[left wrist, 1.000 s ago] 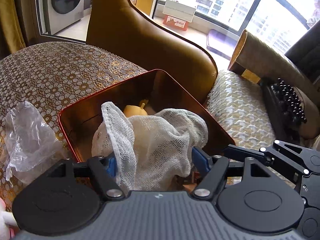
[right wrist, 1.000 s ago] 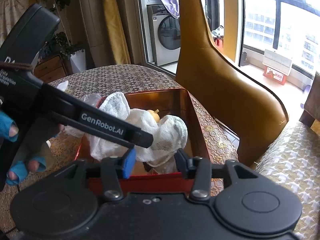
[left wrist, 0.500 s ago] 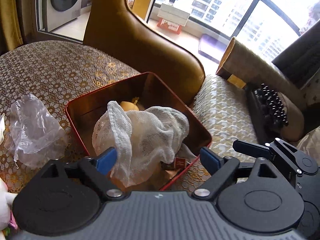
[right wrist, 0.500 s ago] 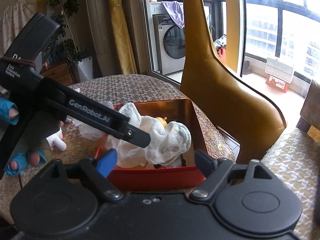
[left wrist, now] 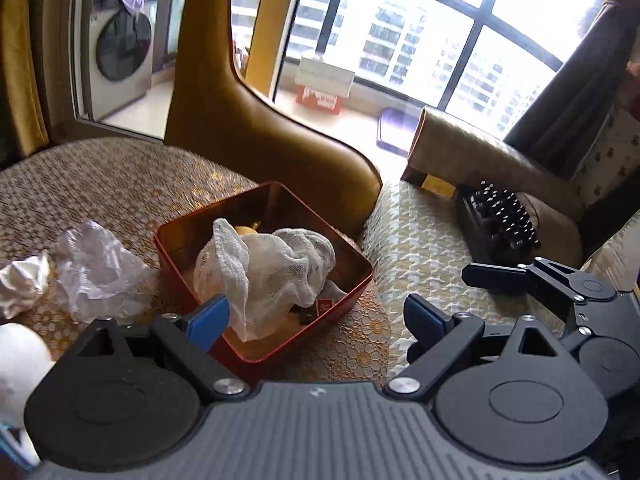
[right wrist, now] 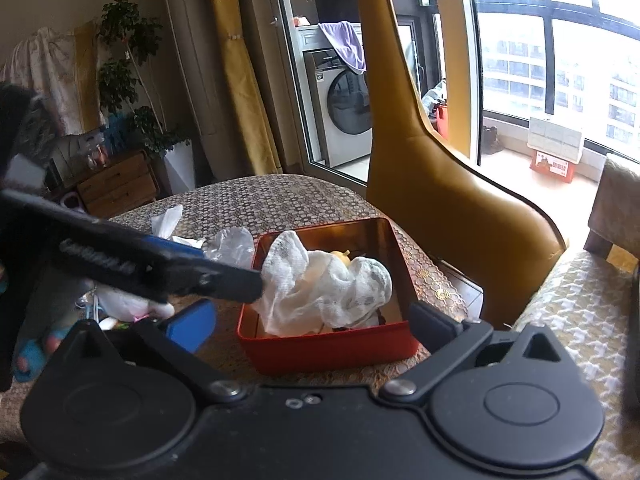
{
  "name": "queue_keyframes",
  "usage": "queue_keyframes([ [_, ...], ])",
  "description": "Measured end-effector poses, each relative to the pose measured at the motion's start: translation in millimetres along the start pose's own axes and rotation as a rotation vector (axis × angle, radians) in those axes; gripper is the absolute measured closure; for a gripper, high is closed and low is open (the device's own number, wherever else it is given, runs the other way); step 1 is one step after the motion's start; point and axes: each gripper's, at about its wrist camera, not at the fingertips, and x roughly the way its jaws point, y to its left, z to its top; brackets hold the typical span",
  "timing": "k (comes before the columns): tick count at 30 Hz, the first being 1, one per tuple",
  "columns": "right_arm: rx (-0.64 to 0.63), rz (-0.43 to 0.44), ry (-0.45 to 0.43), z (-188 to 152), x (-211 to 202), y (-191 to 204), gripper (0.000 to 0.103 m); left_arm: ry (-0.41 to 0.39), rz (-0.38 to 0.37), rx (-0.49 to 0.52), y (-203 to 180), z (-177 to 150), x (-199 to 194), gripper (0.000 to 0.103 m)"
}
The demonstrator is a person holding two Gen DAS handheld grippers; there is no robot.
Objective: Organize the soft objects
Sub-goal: 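Move both open grippers back over the items on the table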
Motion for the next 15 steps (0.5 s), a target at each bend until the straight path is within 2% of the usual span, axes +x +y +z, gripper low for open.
queue_keyframes([
  [6,-0.021,-0.018,-0.001,-3,-15,18,0.0,-0.061,0.065,0.0,-1,-19,-44,0.008],
  [15,-0.084,0.022,-0.016,-3,-20,78,0.0,-0.135,0.153,-0.004,36,-49,-106,0.008],
])
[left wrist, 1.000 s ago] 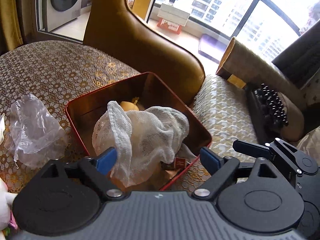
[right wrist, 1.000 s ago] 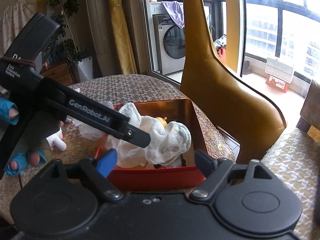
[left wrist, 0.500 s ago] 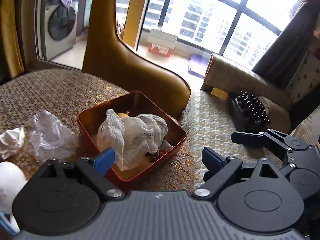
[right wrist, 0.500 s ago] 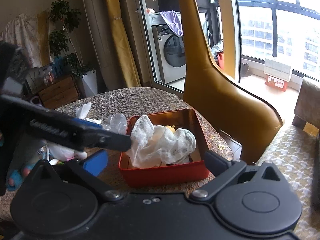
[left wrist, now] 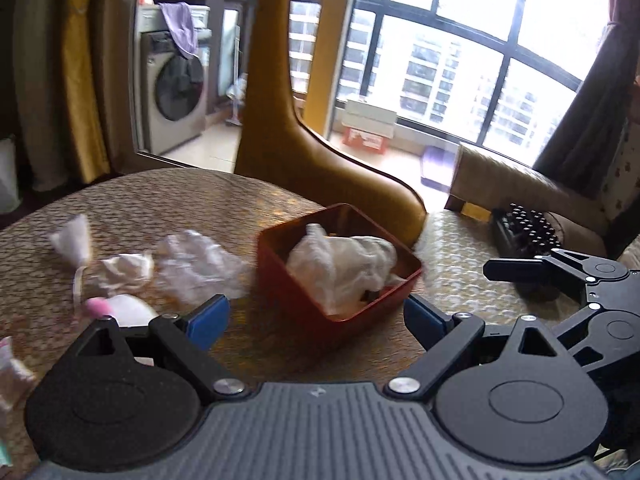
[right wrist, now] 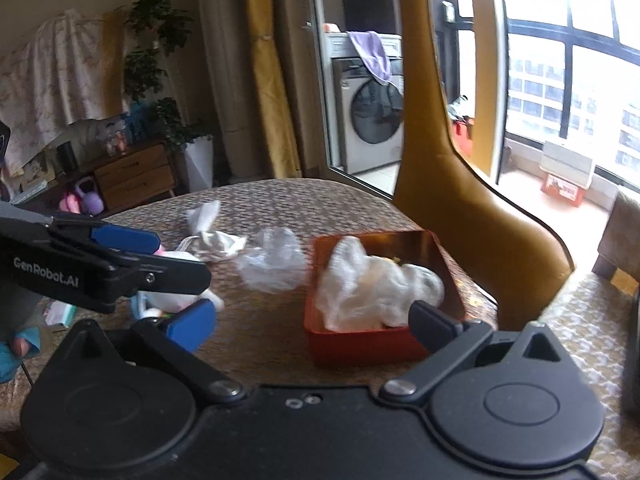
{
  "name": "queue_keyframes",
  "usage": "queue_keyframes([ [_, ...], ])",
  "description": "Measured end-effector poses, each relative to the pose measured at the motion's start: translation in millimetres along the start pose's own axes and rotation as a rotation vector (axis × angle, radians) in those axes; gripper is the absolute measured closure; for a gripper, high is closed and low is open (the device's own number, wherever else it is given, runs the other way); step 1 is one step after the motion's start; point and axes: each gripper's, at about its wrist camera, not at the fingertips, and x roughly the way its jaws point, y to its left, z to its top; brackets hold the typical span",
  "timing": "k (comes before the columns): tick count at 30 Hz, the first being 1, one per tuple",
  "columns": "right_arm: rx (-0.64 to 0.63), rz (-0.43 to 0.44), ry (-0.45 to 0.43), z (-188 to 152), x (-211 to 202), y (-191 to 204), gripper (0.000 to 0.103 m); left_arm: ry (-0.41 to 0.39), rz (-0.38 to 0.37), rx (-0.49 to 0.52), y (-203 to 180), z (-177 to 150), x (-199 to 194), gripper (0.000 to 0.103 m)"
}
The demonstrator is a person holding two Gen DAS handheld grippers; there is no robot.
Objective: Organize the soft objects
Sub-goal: 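Move both open grippers back over the items on the table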
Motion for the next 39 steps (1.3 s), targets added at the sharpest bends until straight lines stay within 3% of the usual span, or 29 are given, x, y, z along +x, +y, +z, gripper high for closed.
queue_keyframes([
  [13,-0.064,0.064,0.014,6,15,91,0.0,-0.061,0.061,-0.065,85,-41,-68,0.008],
  [21,-0.084,0.088,0.038,-5,38,138,0.0,-0.057,0.112,-0.044,133,-75,-93,0.008],
  [24,-0.086,0.102,0.054,-10,48,152,0.0,-0.047,0.119,-0.062,149,-89,-96,0.007],
  [25,-0.088,0.107,0.058,-12,52,157,0.0,-0.042,0.126,-0.072,155,-93,-96,0.001],
  [26,-0.09,0.112,0.062,-14,54,161,0.0,-0.04,0.136,-0.082,160,-98,-96,0.0],
  [39,-0.12,0.146,0.13,-33,107,200,0.0,0.015,0.22,-0.174,248,-120,-76,0.0],
])
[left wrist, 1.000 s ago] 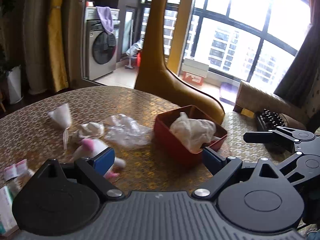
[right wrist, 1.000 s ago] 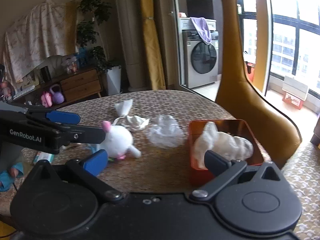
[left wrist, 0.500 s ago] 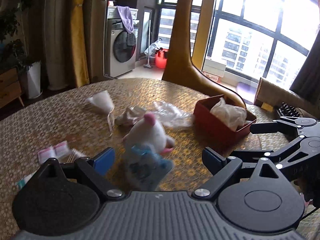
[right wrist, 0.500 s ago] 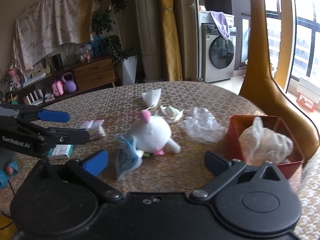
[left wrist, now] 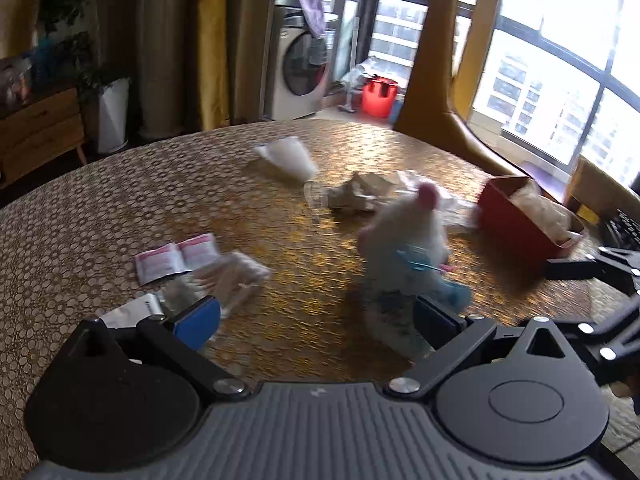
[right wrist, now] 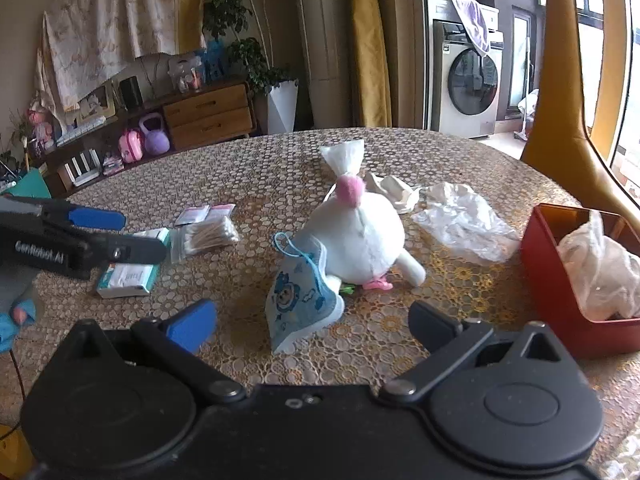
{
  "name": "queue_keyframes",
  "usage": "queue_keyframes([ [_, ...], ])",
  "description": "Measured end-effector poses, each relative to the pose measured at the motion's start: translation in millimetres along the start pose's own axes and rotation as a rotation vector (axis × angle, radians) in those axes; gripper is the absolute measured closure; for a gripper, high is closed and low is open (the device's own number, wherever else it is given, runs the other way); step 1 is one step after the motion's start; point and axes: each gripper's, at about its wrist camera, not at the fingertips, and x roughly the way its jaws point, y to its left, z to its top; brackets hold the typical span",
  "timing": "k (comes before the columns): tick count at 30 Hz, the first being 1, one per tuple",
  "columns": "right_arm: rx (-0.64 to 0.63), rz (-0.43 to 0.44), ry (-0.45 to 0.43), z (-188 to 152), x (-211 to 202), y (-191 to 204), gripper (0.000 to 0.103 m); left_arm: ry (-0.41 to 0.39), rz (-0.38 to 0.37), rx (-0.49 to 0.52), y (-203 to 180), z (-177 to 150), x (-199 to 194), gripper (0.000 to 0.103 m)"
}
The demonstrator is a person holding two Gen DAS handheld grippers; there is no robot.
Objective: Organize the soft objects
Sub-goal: 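Move both open grippers back over the items on the table, then grasp the cotton swab bundle with the left gripper while the right gripper grasps the blue mask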
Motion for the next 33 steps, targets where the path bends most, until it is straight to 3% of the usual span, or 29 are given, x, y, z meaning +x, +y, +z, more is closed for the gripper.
queue_keyframes([
  [4,-0.02,0.009,0.017,2,15,3,0.002,0.028,0.028,-0.042,22,5,22,0.0],
  [8,-0.037,0.015,0.041,1,31,6,0.003,0.058,0.034,-0.014,33,8,45,0.0],
  [12,-0.034,0.027,0.067,-2,46,5,0.005,0.077,0.003,0.0,41,14,67,0.0],
  [19,-0.018,0.037,0.099,-2,67,0,0.008,0.148,0.005,0.138,48,30,101,0.0],
  [23,-0.003,0.022,0.106,-1,78,-2,0.008,0.178,0.024,0.138,54,30,120,0.0],
  [33,0.066,0.018,0.124,-2,102,-4,0.016,0.176,0.049,0.133,56,25,137,0.001],
])
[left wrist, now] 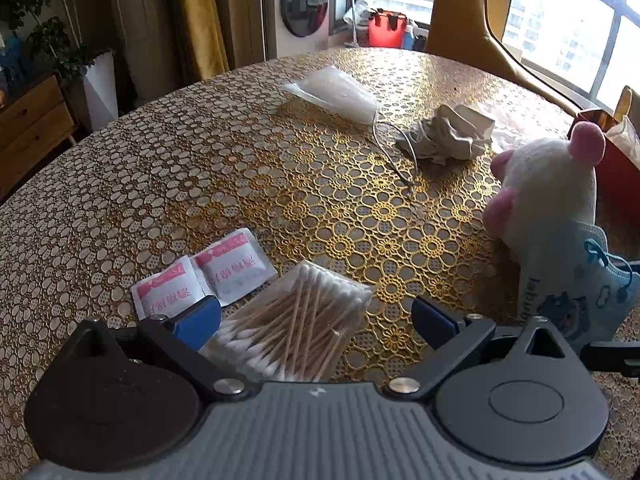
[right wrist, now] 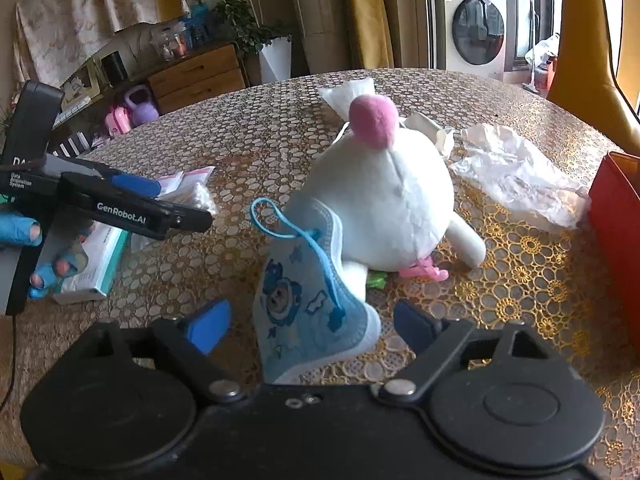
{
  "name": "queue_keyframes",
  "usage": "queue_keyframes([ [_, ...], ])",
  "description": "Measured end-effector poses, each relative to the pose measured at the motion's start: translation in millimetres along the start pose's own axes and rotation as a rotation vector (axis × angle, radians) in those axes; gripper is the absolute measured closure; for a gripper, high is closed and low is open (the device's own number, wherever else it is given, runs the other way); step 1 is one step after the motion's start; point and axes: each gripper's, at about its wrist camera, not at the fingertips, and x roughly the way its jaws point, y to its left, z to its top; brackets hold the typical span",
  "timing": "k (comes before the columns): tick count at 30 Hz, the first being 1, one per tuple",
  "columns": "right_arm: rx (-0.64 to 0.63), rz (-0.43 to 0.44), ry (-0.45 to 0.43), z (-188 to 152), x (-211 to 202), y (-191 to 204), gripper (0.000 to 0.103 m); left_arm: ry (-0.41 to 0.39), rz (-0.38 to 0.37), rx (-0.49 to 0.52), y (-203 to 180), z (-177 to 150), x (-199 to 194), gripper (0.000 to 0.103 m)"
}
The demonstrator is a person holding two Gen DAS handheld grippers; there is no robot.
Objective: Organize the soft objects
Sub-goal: 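Grasp the cotton swab bundle with the left gripper while the right gripper grasps the blue mask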
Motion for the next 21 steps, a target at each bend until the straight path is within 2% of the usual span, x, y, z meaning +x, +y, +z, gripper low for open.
queue_keyframes([
  [4,0.02,0.003,0.004,-2,4,-1,0.027,0.008,0.021,0.002,-1,0,3,0.018],
  [8,0.025,0.006,0.006,-4,5,0,0.03,0.001,0.04,-0.016,0,0,1,0.027],
  [9,0.026,0.005,0.006,-4,5,0,0.031,-0.001,0.042,-0.021,0,0,1,0.032],
  [10,0.029,0.006,0.005,-4,5,0,0.034,-0.002,0.045,-0.024,0,-1,1,0.037],
  [11,0.033,0.01,0.004,-5,4,-1,0.037,-0.005,0.049,-0.025,-1,-1,0,0.038],
  [13,0.037,0.012,0.004,-4,3,-1,0.049,-0.01,0.051,-0.03,-2,-2,-2,0.047],
  [15,0.037,0.01,-0.001,-5,2,0,0.053,-0.017,0.049,-0.034,-3,-2,-5,0.054],
  [20,0.032,0.001,-0.031,-7,-8,2,0.076,-0.017,0.065,-0.032,-7,-1,-7,0.061],
  [21,0.029,-0.001,-0.037,-8,-11,3,0.084,-0.02,0.065,-0.034,-7,-1,-7,0.063],
])
